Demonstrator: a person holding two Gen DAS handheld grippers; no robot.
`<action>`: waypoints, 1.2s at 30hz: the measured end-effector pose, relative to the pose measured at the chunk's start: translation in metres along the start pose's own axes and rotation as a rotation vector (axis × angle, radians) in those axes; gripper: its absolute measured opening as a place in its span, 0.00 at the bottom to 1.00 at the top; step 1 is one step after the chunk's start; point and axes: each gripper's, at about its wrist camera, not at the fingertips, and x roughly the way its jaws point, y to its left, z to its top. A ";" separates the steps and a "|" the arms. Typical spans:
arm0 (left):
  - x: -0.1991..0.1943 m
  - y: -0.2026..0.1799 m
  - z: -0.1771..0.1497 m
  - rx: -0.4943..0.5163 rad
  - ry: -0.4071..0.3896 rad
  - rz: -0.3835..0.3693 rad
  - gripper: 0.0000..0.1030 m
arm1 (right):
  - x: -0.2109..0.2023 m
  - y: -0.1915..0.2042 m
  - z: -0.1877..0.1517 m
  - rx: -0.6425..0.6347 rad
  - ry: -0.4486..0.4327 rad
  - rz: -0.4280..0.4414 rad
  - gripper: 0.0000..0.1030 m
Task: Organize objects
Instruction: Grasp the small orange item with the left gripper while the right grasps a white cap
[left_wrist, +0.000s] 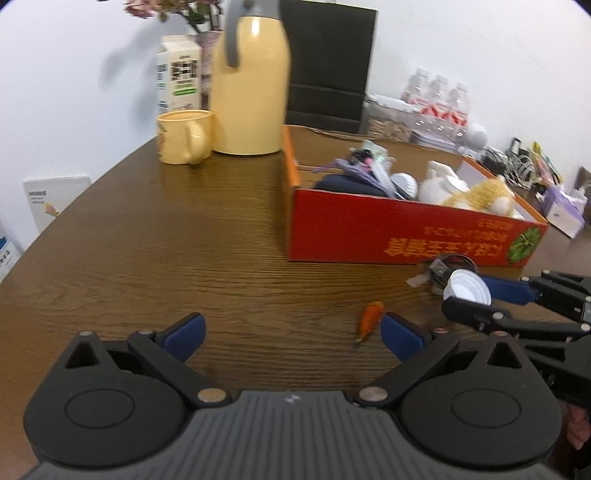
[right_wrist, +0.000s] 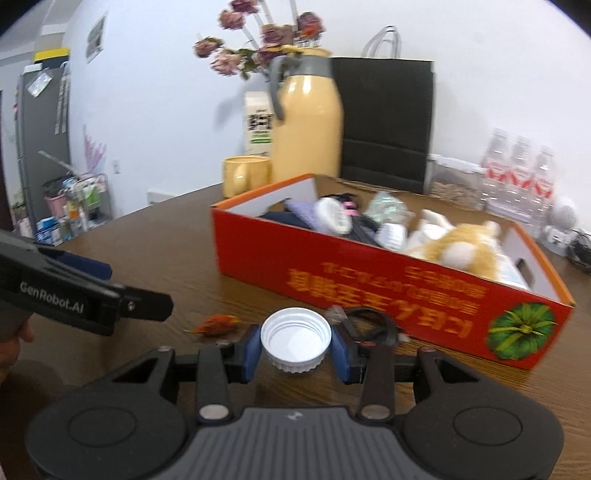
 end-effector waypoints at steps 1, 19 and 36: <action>0.003 -0.003 0.001 0.006 0.004 -0.003 1.00 | -0.002 -0.004 -0.001 0.007 -0.002 -0.011 0.38; 0.030 -0.044 0.004 0.117 0.051 -0.031 0.49 | -0.012 -0.045 -0.009 0.083 -0.028 -0.079 0.38; 0.022 -0.056 0.006 0.148 -0.001 -0.060 0.13 | -0.016 -0.041 -0.009 0.069 -0.048 -0.062 0.38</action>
